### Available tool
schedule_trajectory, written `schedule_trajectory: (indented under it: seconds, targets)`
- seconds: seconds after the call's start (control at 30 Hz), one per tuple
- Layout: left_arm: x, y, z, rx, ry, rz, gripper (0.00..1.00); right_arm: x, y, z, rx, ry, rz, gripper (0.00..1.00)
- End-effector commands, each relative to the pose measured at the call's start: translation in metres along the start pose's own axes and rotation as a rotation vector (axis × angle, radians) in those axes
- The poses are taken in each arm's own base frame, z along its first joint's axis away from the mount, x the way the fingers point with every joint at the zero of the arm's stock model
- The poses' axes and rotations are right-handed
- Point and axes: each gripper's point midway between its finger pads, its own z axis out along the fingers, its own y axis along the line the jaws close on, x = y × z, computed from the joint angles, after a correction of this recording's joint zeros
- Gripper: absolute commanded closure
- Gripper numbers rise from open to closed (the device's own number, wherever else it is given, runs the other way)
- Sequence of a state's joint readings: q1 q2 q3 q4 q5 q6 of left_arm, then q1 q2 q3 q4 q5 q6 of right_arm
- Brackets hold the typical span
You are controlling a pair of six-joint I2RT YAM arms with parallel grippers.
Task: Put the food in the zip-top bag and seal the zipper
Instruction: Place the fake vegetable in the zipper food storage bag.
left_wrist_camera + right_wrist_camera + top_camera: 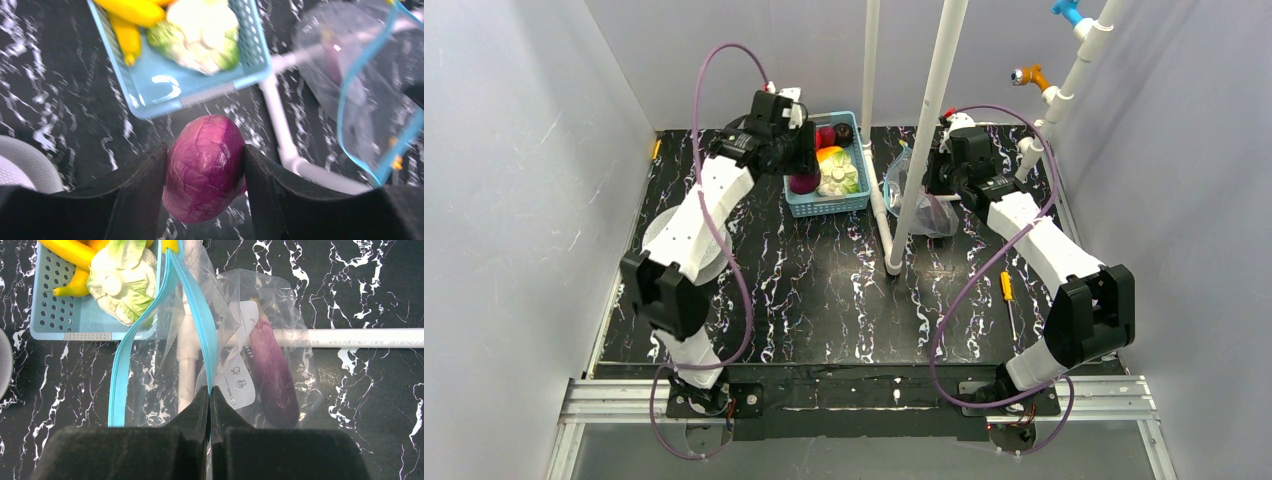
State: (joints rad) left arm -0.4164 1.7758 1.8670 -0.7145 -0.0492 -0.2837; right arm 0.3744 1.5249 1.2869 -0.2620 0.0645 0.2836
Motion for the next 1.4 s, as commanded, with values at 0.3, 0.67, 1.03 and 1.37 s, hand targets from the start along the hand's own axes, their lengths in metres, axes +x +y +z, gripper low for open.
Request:
schedule_trajectory:
  seconds: [0.3, 0.67, 1.03, 1.37]
  targets:
    - [0.042, -0.074, -0.043, 0.416, 0.122, -0.318, 1.00, -0.029, 0.025, -0.025, -0.104, -0.092, -0.021, 0.99]
    - [0.038, -0.114, -0.004, 0.511, 0.160, -0.401, 1.00, -0.037, 0.033, -0.034, -0.138, -0.114, -0.040, 0.99]
    - [-0.007, -0.166, 0.007, 0.699, 0.089, -0.376, 1.00, -0.034, 0.042, -0.028, -0.187, -0.096, -0.036, 0.99]
    - [-0.030, -0.179, 0.008, 0.771, 0.053, -0.369, 1.00, -0.024, 0.048, -0.014, -0.218, -0.021, -0.030, 0.99]
